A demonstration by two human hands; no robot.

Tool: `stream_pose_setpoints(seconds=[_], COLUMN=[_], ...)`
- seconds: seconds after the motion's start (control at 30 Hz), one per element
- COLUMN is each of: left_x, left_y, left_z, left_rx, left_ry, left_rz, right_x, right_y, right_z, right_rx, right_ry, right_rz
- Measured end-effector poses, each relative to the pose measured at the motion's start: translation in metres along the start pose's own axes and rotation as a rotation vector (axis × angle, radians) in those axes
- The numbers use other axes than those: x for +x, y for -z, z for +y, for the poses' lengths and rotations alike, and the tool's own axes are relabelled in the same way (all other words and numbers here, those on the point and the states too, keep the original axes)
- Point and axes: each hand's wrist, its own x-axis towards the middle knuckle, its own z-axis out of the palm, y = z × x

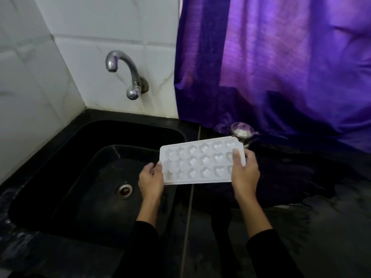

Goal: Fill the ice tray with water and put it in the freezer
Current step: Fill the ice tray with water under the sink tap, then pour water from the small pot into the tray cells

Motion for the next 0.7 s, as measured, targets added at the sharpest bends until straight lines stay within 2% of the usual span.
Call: stream_pose_setpoints(seconds=[0.1, 0.23, 0.37, 0.7], left_x=[-0.006, -0.023, -0.033, -0.030], left_y=[-0.021, -0.048, -0.068, -0.089], left_z=[0.004, -0.001, -0.005, -0.015], left_rx=[0.087, 0.167, 0.236, 0.471], left_ry=[-0.056, -0.085, -0.114, -0.055], left_rz=[-0.104, -0.205, -0.198, -0.149], right_x=[0.018, 0.031, 0.039, 0.057], right_y=[0.036, 0.069, 0.089, 0.093], right_z=[0.019, 0.053, 0.079, 0.110], right_rx=[-0.004, -0.126, -0.295, -0.494], right_ry=[-0.102, -0.156, -0.195, -0.251], right_rz=[0.064, 0.156, 0.194, 0.121])
